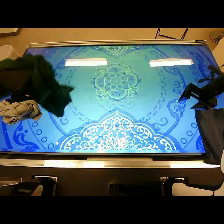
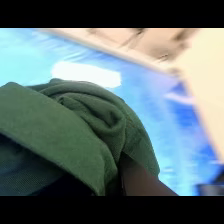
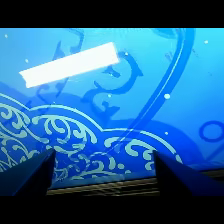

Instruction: Fold the clothes and pants, and hang the long-sleeved shirts on hangers.

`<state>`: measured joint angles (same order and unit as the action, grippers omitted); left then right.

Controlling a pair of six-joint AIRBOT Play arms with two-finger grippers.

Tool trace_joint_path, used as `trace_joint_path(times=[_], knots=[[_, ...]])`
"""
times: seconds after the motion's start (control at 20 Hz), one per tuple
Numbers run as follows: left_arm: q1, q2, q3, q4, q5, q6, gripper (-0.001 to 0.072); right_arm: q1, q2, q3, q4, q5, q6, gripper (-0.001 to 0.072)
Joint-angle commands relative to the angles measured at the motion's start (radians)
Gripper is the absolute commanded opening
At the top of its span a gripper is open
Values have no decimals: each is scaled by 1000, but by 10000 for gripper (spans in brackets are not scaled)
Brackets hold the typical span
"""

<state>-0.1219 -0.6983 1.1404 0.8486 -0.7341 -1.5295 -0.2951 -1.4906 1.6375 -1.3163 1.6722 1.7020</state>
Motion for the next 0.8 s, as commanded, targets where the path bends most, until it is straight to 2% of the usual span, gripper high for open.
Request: trace_joint_path(times=[0.0, 0.1, 0.15, 0.2, 0.35, 0.4, 0.45, 0.5, 0.6, 0.75], knots=[[-338, -32, 3, -53, 293, -42, 20, 0, 29, 0, -6, -2, -43, 691], [-458, -152, 3, -53, 349, -66, 21, 0, 58, 0, -18, -19, -65, 691], [-500, -229, 3, -53, 340, -118, 21, 0, 71, 0, -32, -25, -66, 691], [-541, -312, 3, -53, 317, -146, 21, 0, 82, 0, -47, -26, -69, 691], [-634, -557, 3, -53, 201, -147, 24, 0, 88, 0, -77, -21, -76, 691], [-649, -637, 4, -60, 127, -148, 86, 0, 88, 0, -77, -23, -76, 691], [-650, -697, 4, -97, 47, -147, 457, 0, 88, 0, -76, -26, -86, 691], [-640, -739, 5, -145, -42, -135, 702, 0, 88, 0, -76, -31, -100, 691], [-578, -742, 24, -159, -172, -2, 709, 0, 86, 0, -74, -48, -114, 691], [-374, -666, 89, -64, -282, 31, 709, 0, 70, -8, 40, -56, -117, 692]])
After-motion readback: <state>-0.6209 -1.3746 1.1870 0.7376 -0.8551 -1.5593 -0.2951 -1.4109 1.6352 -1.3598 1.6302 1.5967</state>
